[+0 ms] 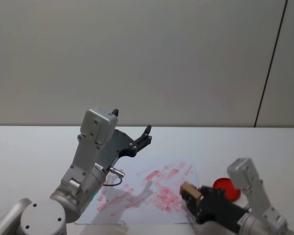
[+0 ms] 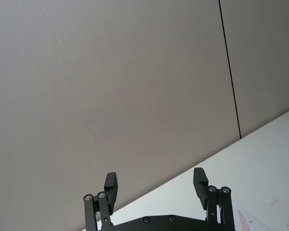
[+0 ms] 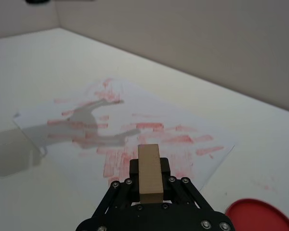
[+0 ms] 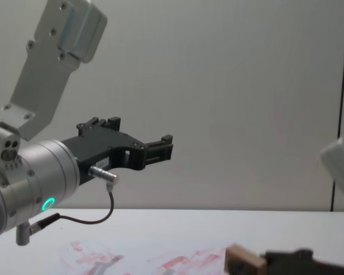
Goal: Use the one hand to pick up the stamp and affix it onto the A4 paper.
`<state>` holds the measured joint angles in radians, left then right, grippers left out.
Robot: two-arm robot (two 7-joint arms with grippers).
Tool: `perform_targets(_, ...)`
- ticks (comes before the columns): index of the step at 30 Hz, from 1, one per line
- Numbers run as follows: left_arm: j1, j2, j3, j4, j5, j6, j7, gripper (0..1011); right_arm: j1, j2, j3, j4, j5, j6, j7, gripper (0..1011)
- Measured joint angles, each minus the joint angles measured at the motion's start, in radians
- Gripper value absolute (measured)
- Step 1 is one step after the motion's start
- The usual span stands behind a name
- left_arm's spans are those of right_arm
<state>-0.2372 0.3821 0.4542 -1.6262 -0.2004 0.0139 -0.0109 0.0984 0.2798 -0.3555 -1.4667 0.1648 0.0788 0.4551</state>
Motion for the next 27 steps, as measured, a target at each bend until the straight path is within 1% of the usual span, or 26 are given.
perform_targets(5, 0.000, 0.000, 0.000, 0.000, 0.000, 0.000, 0.000, 1003, 0.002, 0.002, 0.015, -0.041, 0.051, -0.022, -0.032, 219)
perform_targets(10, 0.000, 0.000, 0.000, 0.000, 0.000, 0.000, 0.000, 1002, 0.003, 0.008, 0.026, -0.065, 0.069, -0.029, -0.056, 218)
perform_targets(17, 0.000, 0.000, 0.000, 0.000, 0.000, 0.000, 0.000, 1002, 0.001, 0.025, 0.042, -0.085, 0.070, -0.028, -0.084, 218)
perform_targets(27, 0.000, 0.000, 0.000, 0.000, 0.000, 0.000, 0.000, 1002, -0.004, 0.053, 0.063, -0.078, 0.050, -0.011, -0.105, 219)
